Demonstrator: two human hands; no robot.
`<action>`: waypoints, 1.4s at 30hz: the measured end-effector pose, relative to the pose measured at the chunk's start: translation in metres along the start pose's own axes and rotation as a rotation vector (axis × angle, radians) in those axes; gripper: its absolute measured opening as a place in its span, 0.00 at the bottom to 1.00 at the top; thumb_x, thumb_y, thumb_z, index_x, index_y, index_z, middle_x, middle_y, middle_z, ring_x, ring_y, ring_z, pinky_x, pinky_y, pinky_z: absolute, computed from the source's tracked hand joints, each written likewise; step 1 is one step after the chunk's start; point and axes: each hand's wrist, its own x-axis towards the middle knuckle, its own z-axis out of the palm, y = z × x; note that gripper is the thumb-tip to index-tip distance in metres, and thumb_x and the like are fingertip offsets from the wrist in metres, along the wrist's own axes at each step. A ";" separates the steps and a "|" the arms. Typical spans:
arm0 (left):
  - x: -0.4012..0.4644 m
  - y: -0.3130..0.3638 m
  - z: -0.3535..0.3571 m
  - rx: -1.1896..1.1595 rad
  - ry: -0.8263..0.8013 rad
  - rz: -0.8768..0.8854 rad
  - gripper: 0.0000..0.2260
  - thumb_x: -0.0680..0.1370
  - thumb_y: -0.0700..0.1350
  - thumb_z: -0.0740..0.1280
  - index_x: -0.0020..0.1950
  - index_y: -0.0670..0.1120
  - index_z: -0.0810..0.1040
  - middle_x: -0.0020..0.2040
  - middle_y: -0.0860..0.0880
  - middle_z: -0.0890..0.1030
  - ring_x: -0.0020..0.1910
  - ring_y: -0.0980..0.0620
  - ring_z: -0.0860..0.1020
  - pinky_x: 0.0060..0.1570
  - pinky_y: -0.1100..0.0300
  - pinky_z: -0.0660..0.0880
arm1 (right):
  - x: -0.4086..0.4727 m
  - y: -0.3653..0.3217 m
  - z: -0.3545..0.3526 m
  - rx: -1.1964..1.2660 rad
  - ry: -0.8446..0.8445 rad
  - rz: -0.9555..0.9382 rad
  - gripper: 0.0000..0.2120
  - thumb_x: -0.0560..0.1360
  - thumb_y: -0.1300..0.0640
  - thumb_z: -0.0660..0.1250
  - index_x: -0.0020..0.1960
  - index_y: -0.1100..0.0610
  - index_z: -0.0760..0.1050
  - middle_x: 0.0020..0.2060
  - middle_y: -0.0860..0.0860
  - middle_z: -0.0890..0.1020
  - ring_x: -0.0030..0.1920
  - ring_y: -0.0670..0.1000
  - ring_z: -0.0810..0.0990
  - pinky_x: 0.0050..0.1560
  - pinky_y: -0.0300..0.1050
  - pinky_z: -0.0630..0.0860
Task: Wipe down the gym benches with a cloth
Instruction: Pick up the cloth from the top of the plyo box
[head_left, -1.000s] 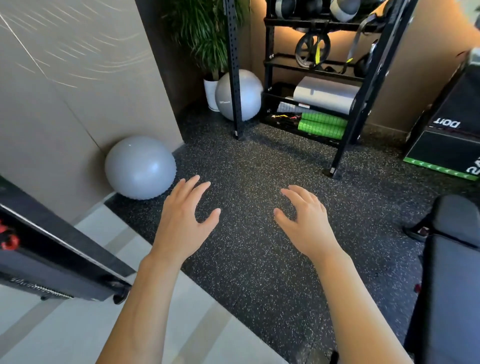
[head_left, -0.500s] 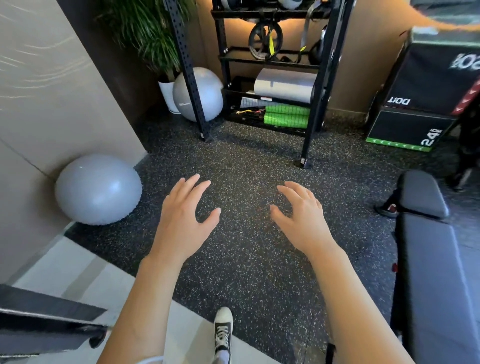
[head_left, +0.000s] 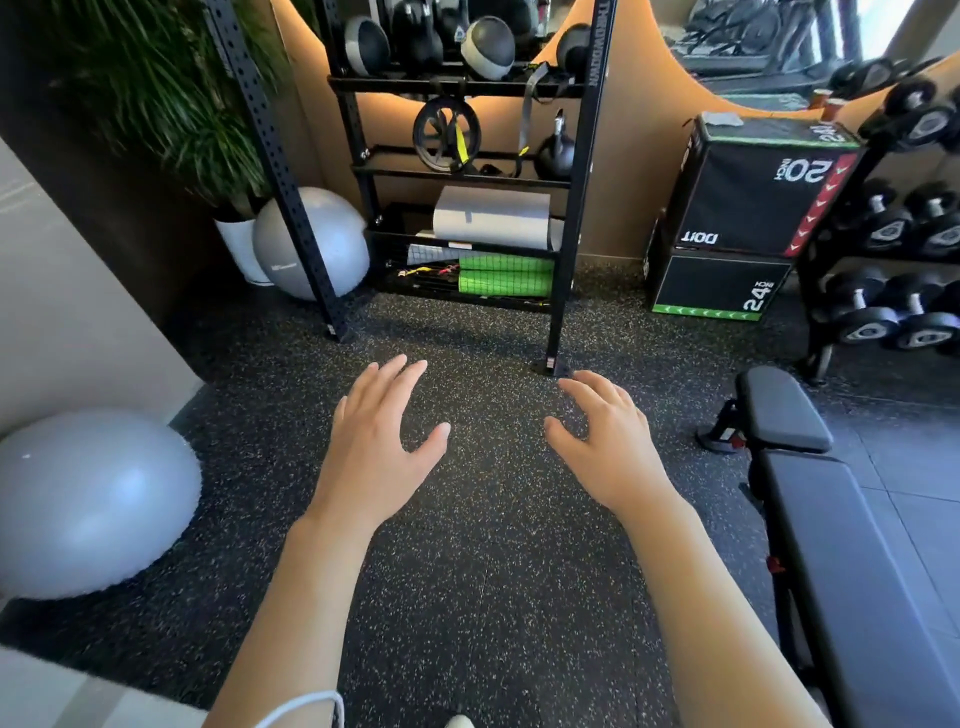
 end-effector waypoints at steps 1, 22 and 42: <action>0.009 -0.007 -0.002 -0.005 -0.006 0.011 0.32 0.81 0.61 0.65 0.83 0.58 0.59 0.84 0.58 0.57 0.85 0.53 0.51 0.82 0.38 0.56 | 0.006 -0.005 0.003 0.004 0.009 0.010 0.27 0.82 0.41 0.64 0.78 0.48 0.68 0.78 0.45 0.67 0.79 0.50 0.61 0.79 0.60 0.58; 0.172 0.023 0.055 -0.030 -0.106 0.238 0.31 0.81 0.63 0.64 0.82 0.58 0.62 0.84 0.57 0.59 0.84 0.52 0.52 0.82 0.40 0.55 | 0.094 0.066 -0.025 -0.070 0.192 0.241 0.28 0.80 0.40 0.64 0.78 0.49 0.70 0.78 0.47 0.67 0.79 0.51 0.60 0.78 0.60 0.57; 0.390 0.190 0.195 0.083 -0.096 0.265 0.31 0.81 0.62 0.65 0.82 0.57 0.62 0.83 0.55 0.63 0.83 0.52 0.58 0.81 0.42 0.60 | 0.293 0.263 -0.132 -0.095 0.175 0.235 0.35 0.78 0.31 0.61 0.80 0.45 0.62 0.83 0.48 0.56 0.83 0.55 0.50 0.80 0.66 0.55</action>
